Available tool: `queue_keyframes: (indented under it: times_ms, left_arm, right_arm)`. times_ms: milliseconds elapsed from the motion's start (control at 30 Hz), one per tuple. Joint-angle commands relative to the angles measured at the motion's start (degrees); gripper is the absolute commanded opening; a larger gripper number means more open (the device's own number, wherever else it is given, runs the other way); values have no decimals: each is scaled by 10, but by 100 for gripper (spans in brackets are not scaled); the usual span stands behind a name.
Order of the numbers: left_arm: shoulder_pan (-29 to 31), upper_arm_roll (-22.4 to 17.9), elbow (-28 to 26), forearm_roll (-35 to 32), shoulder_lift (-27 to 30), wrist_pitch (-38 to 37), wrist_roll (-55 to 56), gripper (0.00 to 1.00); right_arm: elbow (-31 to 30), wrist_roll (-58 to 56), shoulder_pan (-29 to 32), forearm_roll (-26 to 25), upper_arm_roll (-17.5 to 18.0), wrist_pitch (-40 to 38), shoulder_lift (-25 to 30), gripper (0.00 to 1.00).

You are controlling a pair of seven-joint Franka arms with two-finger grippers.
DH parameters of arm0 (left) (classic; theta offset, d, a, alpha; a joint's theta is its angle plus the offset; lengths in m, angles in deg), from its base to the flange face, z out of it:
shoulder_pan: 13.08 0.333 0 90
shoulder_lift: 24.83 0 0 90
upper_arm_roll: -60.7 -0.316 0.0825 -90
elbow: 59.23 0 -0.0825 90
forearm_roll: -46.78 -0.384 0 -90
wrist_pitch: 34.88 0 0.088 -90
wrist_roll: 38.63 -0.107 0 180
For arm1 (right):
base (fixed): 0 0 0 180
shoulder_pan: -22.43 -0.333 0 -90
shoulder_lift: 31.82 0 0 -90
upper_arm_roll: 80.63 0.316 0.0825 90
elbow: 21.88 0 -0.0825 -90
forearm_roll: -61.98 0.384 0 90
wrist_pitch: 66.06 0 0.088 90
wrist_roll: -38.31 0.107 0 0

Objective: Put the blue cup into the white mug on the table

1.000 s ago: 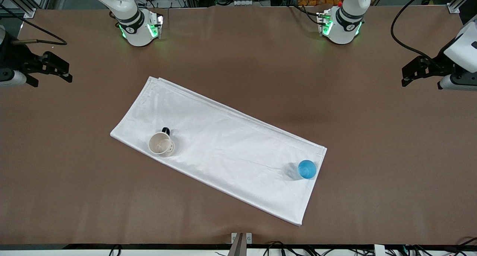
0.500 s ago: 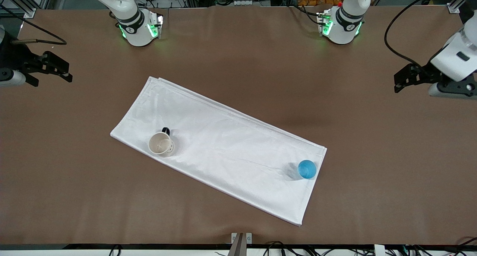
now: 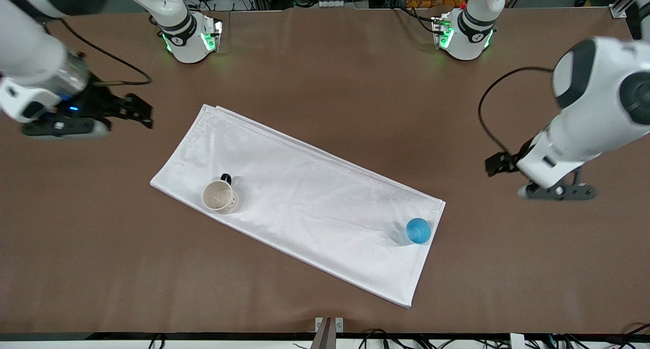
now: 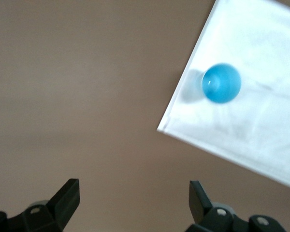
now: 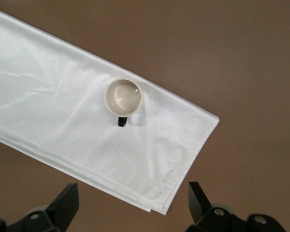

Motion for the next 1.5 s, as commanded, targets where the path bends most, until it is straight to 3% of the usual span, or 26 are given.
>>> queue_keyframes:
  times_ms: [0, 367, 533, 867, 900, 933, 967, 1000, 1200, 1333, 1467]
  left_arm:
    - [-30, 1, 38, -13, -84, 71, 93, 100]
    - [-45, 1, 46, -12, -179, 215, 178, 100]
    - [-53, 0, 46, -13, -214, 254, 187, 100]
    - [-72, -4, 45, -15, -263, 316, 193, 100]
    - [-72, -4, 45, -14, -265, 319, 194, 87]
    - [-72, -4, 44, -13, -266, 319, 195, 59]
    - [-72, -4, 42, -11, -265, 319, 201, 24]
    - [-72, -4, 41, -11, -264, 319, 212, 0]
    - [-72, -4, 40, -20, -261, 320, 223, 0]
    - [-68, -4, 38, -26, -255, 316, 223, 0]
    - [-63, -4, 32, -30, -237, 297, 217, 0]
  right_arm:
    - [-76, 64, 3, 5, 52, 91, -13, 100]
    - [-212, 155, 3, -13, 133, 327, -95, 100]
    - [-217, 184, 6, -79, 133, 338, -131, 100]
    - [-215, 203, 23, -111, 131, 380, -196, 99]
    - [-215, 203, 24, -117, 129, 387, -201, 98]
    - [-216, 203, 26, -120, 127, 395, -206, 98]
    - [-215, 202, 27, -122, 124, 402, -212, 98]
    - [-215, 202, 27, -123, 120, 406, -217, 97]
    - [-204, 202, 26, -143, 102, 423, -241, 93]
    - [-190, 201, 25, -152, 94, 424, -253, 86]
    - [-183, 201, 24, -152, 93, 424, -257, 63]
